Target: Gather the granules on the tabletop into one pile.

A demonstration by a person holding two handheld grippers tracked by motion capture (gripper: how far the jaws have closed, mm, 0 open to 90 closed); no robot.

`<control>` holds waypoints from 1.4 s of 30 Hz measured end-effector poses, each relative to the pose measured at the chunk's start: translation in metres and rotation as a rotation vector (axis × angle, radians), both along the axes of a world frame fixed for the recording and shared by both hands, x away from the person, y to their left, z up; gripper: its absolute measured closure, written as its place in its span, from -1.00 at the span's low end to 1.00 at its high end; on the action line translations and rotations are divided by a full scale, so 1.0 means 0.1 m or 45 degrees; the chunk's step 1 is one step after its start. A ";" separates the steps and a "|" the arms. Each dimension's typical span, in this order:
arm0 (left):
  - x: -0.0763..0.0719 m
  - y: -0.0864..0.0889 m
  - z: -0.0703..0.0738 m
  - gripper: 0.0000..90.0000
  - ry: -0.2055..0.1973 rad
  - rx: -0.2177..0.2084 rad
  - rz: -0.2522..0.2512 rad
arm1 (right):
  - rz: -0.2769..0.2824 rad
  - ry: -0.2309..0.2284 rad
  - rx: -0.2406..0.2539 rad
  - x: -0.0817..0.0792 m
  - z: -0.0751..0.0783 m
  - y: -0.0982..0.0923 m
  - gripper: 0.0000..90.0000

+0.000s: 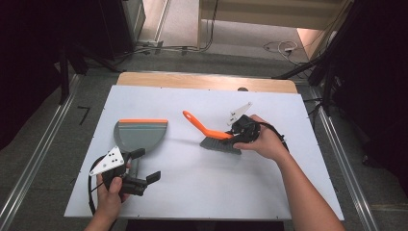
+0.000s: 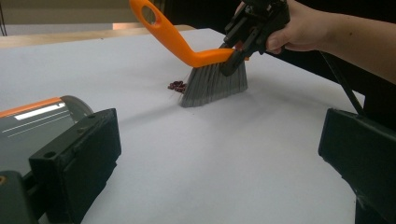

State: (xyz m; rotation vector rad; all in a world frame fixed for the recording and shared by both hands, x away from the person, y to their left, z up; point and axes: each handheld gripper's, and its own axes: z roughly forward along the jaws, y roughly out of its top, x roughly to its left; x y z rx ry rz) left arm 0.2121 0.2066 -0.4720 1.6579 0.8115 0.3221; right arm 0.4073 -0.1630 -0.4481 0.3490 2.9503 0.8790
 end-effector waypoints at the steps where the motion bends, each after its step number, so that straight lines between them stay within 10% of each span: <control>1: 0.00 0.00 0.00 -0.99 0.001 0.000 0.000 | -0.004 -0.005 0.001 0.01 0.00 0.00 0.51; 18: 0.00 0.00 0.00 -0.99 0.002 0.001 0.000 | -0.077 -0.002 0.006 0.09 0.04 -0.01 0.52; 27: 0.00 0.00 0.00 -0.99 -0.001 0.003 0.000 | -0.185 -0.010 0.111 0.01 0.25 -0.17 0.52; 37: 0.00 -0.02 0.00 -0.99 -0.002 0.001 -0.002 | -0.810 -0.103 0.190 -0.33 0.30 -0.57 0.52; 42: 0.00 -0.04 0.00 -0.99 -0.002 0.010 -0.008 | -1.081 -0.189 0.115 -0.54 0.09 -0.58 0.52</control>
